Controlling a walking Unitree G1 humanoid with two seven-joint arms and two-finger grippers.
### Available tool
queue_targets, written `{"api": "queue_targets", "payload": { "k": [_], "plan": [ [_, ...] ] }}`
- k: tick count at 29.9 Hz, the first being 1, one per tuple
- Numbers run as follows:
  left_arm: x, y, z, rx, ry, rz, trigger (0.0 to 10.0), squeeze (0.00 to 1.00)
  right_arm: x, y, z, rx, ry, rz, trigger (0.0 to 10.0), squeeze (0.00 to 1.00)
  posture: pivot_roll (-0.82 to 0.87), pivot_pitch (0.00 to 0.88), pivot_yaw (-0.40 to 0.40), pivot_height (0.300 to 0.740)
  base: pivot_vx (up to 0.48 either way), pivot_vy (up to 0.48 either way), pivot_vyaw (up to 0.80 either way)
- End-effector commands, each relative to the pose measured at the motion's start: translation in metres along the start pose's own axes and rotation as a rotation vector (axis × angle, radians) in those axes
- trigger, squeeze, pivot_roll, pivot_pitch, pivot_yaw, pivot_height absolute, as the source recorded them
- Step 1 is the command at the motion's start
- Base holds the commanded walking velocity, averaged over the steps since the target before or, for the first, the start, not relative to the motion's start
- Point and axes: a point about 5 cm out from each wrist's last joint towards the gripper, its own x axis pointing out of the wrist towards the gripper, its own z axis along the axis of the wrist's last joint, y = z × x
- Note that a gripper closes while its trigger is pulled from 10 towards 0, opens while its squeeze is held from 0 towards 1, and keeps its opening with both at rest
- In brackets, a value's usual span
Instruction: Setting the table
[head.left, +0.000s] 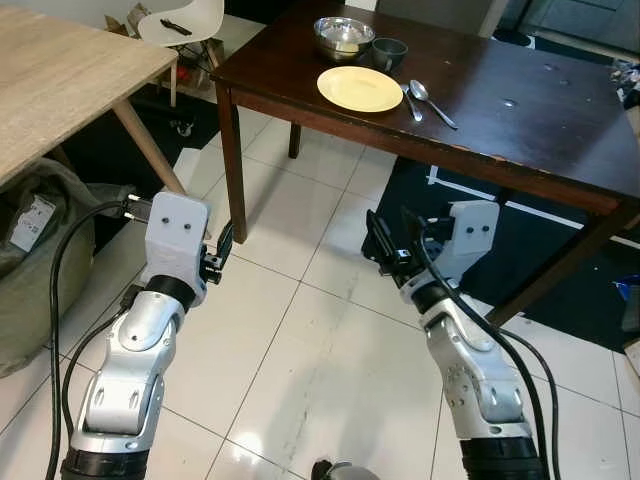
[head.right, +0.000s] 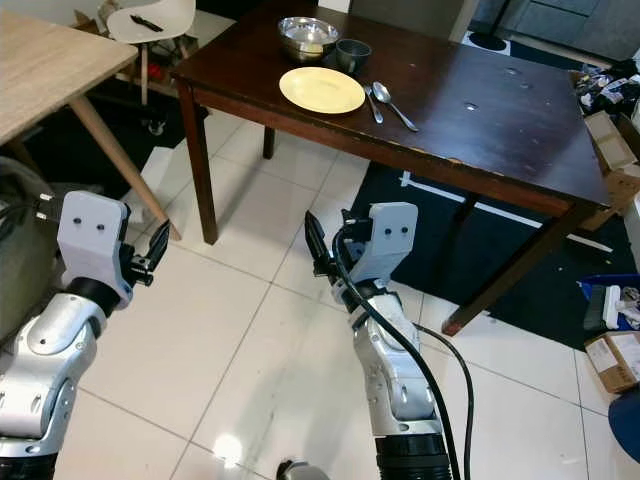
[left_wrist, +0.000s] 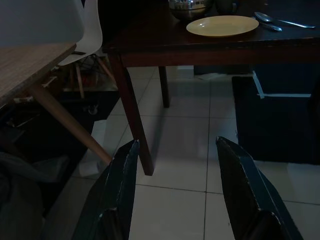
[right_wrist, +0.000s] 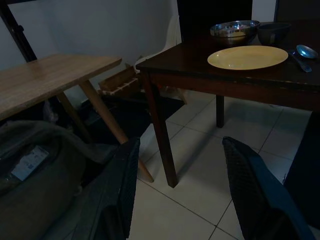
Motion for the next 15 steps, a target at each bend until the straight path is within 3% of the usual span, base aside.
{"api": "queue_targets", "payload": {
  "k": [1,15],
  "plan": [
    [-0.0013,-0.0005,-0.0064,0.003,0.025,-0.004,10.0,0.00,-0.0028,-0.0025,0.0000,0.002,-0.007,-0.007,10.0,0.00,-0.02,0.032,0.006,0.740,0.000,0.000,0.00],
    [-0.0018,-0.0003,-0.0083,0.011,0.051,-0.004,10.0,0.00,-0.0028,-0.0026,-0.0003,0.002,-0.004,-0.007,10.0,0.00,-0.02,0.035,0.006,0.740,0.000,0.000,0.00]
  ]
}}
